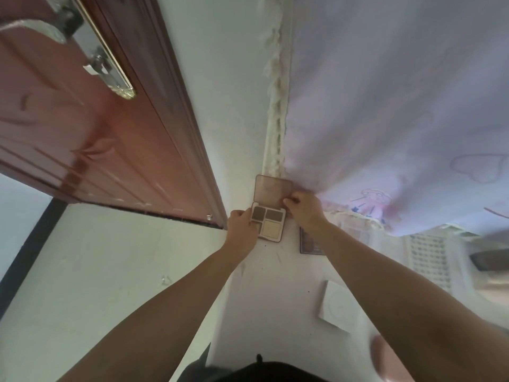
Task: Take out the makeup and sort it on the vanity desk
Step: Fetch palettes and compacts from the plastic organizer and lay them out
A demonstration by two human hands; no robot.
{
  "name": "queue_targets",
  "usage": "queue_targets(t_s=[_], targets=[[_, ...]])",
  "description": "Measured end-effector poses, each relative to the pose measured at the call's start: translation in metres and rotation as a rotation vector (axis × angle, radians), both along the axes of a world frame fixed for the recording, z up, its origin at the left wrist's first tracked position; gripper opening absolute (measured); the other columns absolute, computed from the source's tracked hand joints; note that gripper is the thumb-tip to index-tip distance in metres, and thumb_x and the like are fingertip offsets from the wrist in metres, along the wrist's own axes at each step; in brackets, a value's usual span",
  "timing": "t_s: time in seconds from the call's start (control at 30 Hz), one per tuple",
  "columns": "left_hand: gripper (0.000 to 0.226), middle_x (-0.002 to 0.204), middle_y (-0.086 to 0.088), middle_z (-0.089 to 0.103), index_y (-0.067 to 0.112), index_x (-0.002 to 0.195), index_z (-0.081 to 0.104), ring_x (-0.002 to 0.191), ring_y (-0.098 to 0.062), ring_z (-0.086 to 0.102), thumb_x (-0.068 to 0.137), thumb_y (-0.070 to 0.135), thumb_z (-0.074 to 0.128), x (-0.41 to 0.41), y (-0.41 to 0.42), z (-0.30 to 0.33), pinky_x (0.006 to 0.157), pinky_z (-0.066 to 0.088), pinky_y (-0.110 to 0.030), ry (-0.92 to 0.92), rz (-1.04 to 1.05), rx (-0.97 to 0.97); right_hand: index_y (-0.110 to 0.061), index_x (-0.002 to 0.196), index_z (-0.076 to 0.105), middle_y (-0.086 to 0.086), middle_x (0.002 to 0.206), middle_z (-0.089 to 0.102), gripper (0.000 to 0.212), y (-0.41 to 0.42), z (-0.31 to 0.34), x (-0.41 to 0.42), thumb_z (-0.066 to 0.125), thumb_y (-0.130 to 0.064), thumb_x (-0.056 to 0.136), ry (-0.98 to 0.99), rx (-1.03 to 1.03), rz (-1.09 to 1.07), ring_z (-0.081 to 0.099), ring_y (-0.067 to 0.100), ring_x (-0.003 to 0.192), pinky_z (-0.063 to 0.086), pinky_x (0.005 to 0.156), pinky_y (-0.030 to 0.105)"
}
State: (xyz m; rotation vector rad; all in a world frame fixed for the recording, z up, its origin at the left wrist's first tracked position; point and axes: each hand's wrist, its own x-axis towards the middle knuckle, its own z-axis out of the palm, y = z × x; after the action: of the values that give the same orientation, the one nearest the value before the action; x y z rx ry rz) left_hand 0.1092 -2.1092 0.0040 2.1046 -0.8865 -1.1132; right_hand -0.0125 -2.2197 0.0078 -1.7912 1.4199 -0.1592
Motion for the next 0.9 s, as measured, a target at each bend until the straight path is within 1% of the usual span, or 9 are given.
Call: queue_targets(t_s=[0.2, 0.3, 0.37, 0.43, 0.53, 0.6, 0.7, 0.8, 0.9], targets=[[0.026, 0.12, -0.02, 0.045, 0.0, 0.112, 0.053, 0.108, -0.036, 0.046, 0.09, 0.001, 0.037, 0.001, 0.006, 0.003, 0.092, 0.042, -0.042, -0.124, -0.056, 0.04, -0.008, 0.107, 0.065, 0.009, 0.106, 0.067, 0.022, -0.004, 0.013, -0.019, 0.054, -0.018, 0.092, -0.027, 0.022, 0.018, 0.063, 0.025, 0.094, 0.049, 0.085, 0.031], [0.032, 0.116, -0.008, 0.047, 0.008, 0.122, 0.05, 0.106, -0.023, 0.046, 0.091, 0.002, 0.041, -0.013, 0.021, 0.009, 0.087, 0.042, -0.033, -0.275, -0.031, -0.13, -0.012, 0.106, 0.063, 0.006, 0.114, 0.059, 0.02, -0.002, 0.019, -0.057, 0.055, -0.021, 0.091, 0.196, -0.173, 0.339, 0.057, 0.023, 0.104, 0.043, 0.089, 0.028], [0.029, 0.11, -0.006, 0.052, 0.009, 0.116, 0.054, 0.099, -0.019, 0.05, 0.091, 0.0, 0.041, -0.03, 0.03, 0.01, 0.081, 0.042, -0.026, -0.248, -0.092, -0.228, -0.014, 0.117, 0.056, 0.006, 0.127, 0.049, 0.035, 0.01, 0.015, -0.08, 0.058, -0.034, 0.088, 0.373, -0.234, 0.618, 0.049, 0.026, 0.118, 0.037, 0.102, 0.034], [0.033, 0.112, -0.007, 0.054, 0.01, 0.121, 0.054, 0.1, -0.018, 0.052, 0.093, 0.002, 0.039, -0.051, 0.033, 0.007, 0.081, 0.039, -0.019, -0.122, -0.226, -0.171, -0.017, 0.137, 0.039, 0.006, 0.147, 0.031, 0.061, 0.024, 0.005, -0.095, 0.059, -0.044, 0.086, 0.522, -0.277, 0.779, 0.031, 0.026, 0.136, 0.019, 0.115, 0.039], [0.045, 0.135, -0.009, 0.047, 0.01, 0.142, 0.036, 0.121, -0.022, 0.047, 0.097, 0.01, 0.036, -0.077, 0.031, 0.008, 0.096, 0.037, -0.021, 0.119, -0.284, 0.066, -0.02, 0.14, 0.033, 0.004, 0.15, 0.026, 0.062, 0.038, -0.002, -0.1, 0.057, -0.041, 0.087, 0.531, -0.412, 0.756, 0.025, 0.023, 0.138, 0.005, 0.117, 0.038], [0.044, 0.141, -0.01, 0.043, 0.01, 0.142, 0.035, 0.124, -0.026, 0.046, 0.099, 0.016, 0.034, -0.085, 0.03, 0.015, 0.103, 0.041, -0.033, 0.32, -0.117, 0.122, -0.017, 0.134, 0.04, 0.006, 0.143, 0.035, 0.056, 0.046, 0.002, -0.097, 0.057, -0.039, 0.086, 0.45, -0.415, 0.724, 0.033, 0.025, 0.131, 0.017, 0.113, 0.035], [0.031, 0.119, -0.012, 0.059, 0.011, 0.113, 0.059, 0.099, -0.023, 0.059, 0.1, 0.027, 0.035, -0.078, 0.037, 0.03, 0.088, 0.049, -0.032, 0.707, 0.14, 0.104, -0.016, 0.122, 0.046, 0.005, 0.131, 0.042, 0.053, 0.059, 0.019, -0.09, 0.066, -0.038, 0.078, 0.197, -0.292, 0.615, 0.04, 0.024, 0.119, 0.04, 0.096, 0.033], [0.045, 0.11, -0.016, 0.062, 0.007, 0.119, 0.059, 0.092, -0.028, 0.062, 0.097, 0.043, 0.043, -0.066, 0.054, 0.042, 0.09, 0.051, -0.04, 1.159, 0.241, 0.059, -0.018, 0.113, 0.049, 0.001, 0.119, 0.046, 0.048, 0.073, 0.039, -0.085, 0.07, -0.038, 0.074, -0.009, -0.274, 0.544, 0.043, 0.016, 0.108, 0.039, 0.088, 0.026], [0.052, 0.12, -0.016, 0.061, 0.008, 0.125, 0.058, 0.098, -0.028, 0.064, 0.09, 0.047, 0.054, -0.061, 0.067, 0.044, 0.087, 0.053, -0.04, 1.3, 0.246, -0.019, -0.02, 0.111, 0.05, -0.004, 0.111, 0.048, 0.046, 0.089, 0.055, -0.081, 0.073, -0.037, 0.074, -0.137, -0.243, 0.499, 0.043, 0.01, 0.1, 0.036, 0.085, 0.021]])
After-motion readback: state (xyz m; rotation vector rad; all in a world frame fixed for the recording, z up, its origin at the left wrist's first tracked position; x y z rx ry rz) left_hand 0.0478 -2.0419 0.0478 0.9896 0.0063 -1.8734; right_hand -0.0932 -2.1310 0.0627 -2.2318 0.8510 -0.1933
